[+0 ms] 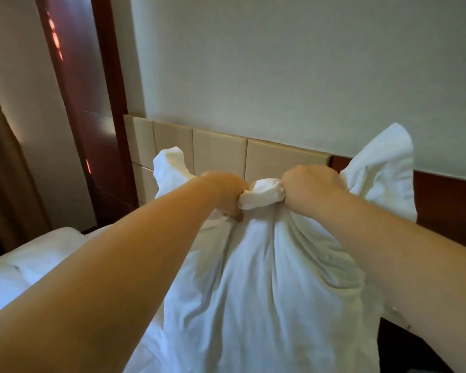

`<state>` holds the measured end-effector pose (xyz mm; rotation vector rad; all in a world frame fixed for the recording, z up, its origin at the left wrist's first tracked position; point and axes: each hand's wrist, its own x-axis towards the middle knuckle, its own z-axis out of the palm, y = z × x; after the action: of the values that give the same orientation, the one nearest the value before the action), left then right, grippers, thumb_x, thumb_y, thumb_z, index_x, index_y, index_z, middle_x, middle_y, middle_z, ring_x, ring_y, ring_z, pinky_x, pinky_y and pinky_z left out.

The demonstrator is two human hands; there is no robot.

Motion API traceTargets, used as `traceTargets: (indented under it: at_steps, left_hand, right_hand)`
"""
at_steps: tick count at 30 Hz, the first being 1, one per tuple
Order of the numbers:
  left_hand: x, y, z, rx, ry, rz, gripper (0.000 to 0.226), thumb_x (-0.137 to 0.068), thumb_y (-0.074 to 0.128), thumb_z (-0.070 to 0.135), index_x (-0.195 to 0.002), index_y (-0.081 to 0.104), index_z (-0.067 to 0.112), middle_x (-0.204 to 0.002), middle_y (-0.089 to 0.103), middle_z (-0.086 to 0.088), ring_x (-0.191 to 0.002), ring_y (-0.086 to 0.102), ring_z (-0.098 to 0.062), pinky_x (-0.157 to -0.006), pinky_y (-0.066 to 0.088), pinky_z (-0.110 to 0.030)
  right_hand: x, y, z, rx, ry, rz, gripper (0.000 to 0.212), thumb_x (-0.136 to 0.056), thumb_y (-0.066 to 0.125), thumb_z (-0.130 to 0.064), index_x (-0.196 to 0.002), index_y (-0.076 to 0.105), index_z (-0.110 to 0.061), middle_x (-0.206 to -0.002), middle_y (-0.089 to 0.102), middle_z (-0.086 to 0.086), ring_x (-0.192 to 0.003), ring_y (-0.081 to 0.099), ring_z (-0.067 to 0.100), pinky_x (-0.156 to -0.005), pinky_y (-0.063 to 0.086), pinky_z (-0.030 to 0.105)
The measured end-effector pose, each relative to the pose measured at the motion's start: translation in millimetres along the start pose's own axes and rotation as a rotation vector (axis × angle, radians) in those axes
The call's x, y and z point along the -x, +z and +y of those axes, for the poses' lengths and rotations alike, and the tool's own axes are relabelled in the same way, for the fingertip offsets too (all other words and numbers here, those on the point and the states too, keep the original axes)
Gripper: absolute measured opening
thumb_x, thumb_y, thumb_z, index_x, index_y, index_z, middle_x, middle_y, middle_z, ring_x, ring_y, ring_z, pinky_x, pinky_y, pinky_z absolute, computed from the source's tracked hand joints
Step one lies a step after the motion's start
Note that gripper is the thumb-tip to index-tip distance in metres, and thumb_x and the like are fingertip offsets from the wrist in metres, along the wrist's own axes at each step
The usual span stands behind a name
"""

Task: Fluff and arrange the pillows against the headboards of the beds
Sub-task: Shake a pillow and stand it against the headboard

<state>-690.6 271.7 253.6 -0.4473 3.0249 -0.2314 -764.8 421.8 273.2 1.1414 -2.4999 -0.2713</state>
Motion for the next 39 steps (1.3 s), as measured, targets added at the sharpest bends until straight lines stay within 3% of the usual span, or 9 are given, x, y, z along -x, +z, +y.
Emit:
traceTargets:
  at_steps: [4, 7, 9, 15, 22, 32, 36, 39]
  left_hand:
    - [-46, 6, -6, -0.157, -0.084, 0.078, 0.026, -0.085, 0.060, 0.045, -0.106, 0.060, 0.030, -0.095, 0.064, 0.006, -0.090, 0.061, -0.021, -0.070, 0.042, -0.033]
    - [-74, 7, -9, -0.232, -0.153, 0.140, 0.018, -0.090, 0.056, 0.032, -0.107, 0.059, 0.029, -0.108, 0.065, 0.005, -0.103, 0.063, -0.023, -0.073, 0.041, -0.033]
    - [-91, 7, -12, -0.301, -0.195, 0.157, 0.024, -0.092, 0.051, 0.021, -0.113, 0.058, 0.028, -0.117, 0.063, 0.005, -0.111, 0.061, -0.023, -0.077, 0.041, -0.033]
    - [-110, -16, -30, -0.470, -0.208, 0.248, 0.030, -0.097, 0.046, 0.019, -0.125, 0.053, 0.028, -0.127, 0.060, 0.004, -0.118, 0.058, -0.023, -0.087, 0.044, -0.033]
    - [-115, -68, -90, -0.636, -0.328, 0.400, 0.028, -0.098, 0.044, 0.017, -0.123, 0.054, 0.025, -0.124, 0.061, -0.001, -0.117, 0.058, -0.027, -0.090, 0.041, -0.036]
    - [-135, -45, -287, -0.726, -0.481, 0.488, 0.019, -0.089, 0.059, 0.017, -0.108, 0.061, 0.021, -0.105, 0.067, -0.002, -0.098, 0.065, -0.028, -0.079, 0.042, -0.036]
    - [-176, 25, -395, -0.757, -0.480, 0.455, 0.016, -0.065, 0.078, 0.019, -0.077, 0.068, 0.025, -0.070, 0.067, 0.005, -0.064, 0.066, -0.020, -0.061, 0.041, -0.027]
    - [-214, 90, -481, -0.577, -0.493, 0.421, 0.009, -0.089, 0.057, 0.019, -0.093, 0.065, 0.019, -0.091, 0.065, -0.001, -0.087, 0.060, -0.024, -0.077, 0.041, -0.037]
  right_hand:
    - [-49, 25, 14, -0.008, -0.001, -0.005, 0.025, -0.087, 0.050, -0.011, -0.103, 0.067, -0.017, -0.106, 0.068, 0.003, -0.101, 0.065, 0.028, -0.067, 0.042, 0.030]
    - [-84, 41, 21, -0.022, -0.023, -0.030, 0.024, -0.087, 0.052, -0.012, -0.105, 0.067, -0.016, -0.107, 0.068, 0.004, -0.102, 0.065, 0.028, -0.067, 0.042, 0.031]
    - [-102, 49, 25, -0.056, -0.037, -0.016, 0.023, -0.088, 0.052, -0.013, -0.106, 0.067, -0.016, -0.106, 0.068, 0.005, -0.101, 0.064, 0.028, -0.068, 0.042, 0.031]
    - [-129, 50, 34, -0.210, -0.040, 0.101, 0.028, -0.091, 0.047, -0.013, -0.112, 0.066, -0.013, -0.115, 0.066, 0.011, -0.109, 0.061, 0.033, -0.080, 0.046, 0.034]
    - [-171, 8, 14, -0.438, -0.143, 0.300, 0.027, -0.092, 0.043, -0.015, -0.108, 0.064, -0.010, -0.112, 0.065, 0.015, -0.104, 0.061, 0.035, -0.072, 0.035, 0.032]
    - [-306, -5, -148, -0.777, -0.195, 0.441, 0.027, -0.090, 0.044, -0.017, -0.107, 0.064, -0.009, -0.110, 0.066, 0.014, -0.102, 0.060, 0.035, -0.071, 0.035, 0.030]
    - [-390, 35, -243, -0.812, -0.201, 0.331, 0.028, -0.091, 0.047, -0.018, -0.112, 0.063, -0.010, -0.117, 0.065, 0.012, -0.110, 0.058, 0.033, -0.077, 0.039, 0.032]
    - [-452, 78, -316, -0.814, -0.195, 0.157, 0.028, -0.092, 0.046, -0.020, -0.114, 0.062, -0.012, -0.117, 0.064, 0.010, -0.109, 0.059, 0.032, -0.076, 0.038, 0.032]
